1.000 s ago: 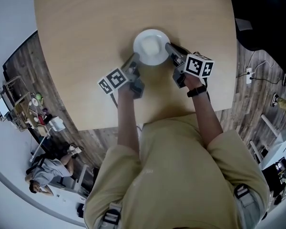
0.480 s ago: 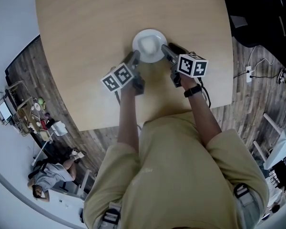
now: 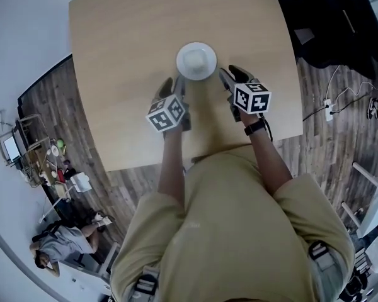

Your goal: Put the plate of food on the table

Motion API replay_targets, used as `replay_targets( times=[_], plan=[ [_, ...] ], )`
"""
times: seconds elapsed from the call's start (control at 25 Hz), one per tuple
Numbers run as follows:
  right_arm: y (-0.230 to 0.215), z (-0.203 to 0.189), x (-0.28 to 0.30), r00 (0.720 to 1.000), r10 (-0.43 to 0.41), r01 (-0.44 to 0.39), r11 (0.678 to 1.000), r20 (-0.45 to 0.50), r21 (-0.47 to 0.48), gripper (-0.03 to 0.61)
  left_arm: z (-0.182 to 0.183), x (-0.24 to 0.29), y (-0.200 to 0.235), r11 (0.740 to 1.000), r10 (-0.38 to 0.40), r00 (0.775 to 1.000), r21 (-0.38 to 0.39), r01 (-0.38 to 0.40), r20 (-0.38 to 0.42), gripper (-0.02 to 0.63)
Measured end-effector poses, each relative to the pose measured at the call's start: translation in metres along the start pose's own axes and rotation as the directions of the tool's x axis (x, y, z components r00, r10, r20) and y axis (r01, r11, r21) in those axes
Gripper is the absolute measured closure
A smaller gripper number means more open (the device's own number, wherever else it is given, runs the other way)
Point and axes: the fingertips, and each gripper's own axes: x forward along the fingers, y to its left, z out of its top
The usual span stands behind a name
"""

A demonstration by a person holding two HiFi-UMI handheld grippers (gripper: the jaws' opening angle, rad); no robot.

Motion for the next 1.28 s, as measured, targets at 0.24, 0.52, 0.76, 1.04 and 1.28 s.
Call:
replay_targets(
  times=[0.24, 0.52, 0.76, 1.04, 1.28],
  plan=[
    [0.02, 0.002, -0.049, 0.991, -0.042, 0.059, 0.99, 0.129, -0.131, 0.499, -0.004, -0.048, -0.027, 0.993, 0.007, 0.99, 0.117, -0.023, 0.138, 0.508],
    [0.062, 0.008, -0.113, 0.949, -0.051, 0.142, 0.95, 0.311, -0.276, 0.574, -0.005, -0.103, -0.06, 0.953, -0.027, 0.969, 0.299, -0.05, 0.246, 0.574],
    [0.097, 0.002, -0.15, 0.923, -0.045, 0.208, 0.894, 0.382, -0.397, 0.574, -0.01, -0.151, -0.085, 0.909, -0.039, 0.937, 0.401, -0.11, 0.347, 0.612],
    [0.123, 0.008, -0.182, 0.87, -0.002, 0.243, 0.872, 0.492, -0.425, 0.574, 0.0, -0.194, -0.104, 0.899, -0.108, 0.865, 0.419, -0.125, 0.49, 0.614],
    [0.129, 0.018, -0.198, 0.854, 0.015, 0.249, 0.866, 0.521, -0.433, 0.574, 0.009, -0.213, -0.099, 0.899, -0.104, 0.842, 0.412, -0.148, 0.529, 0.614]
  ],
)
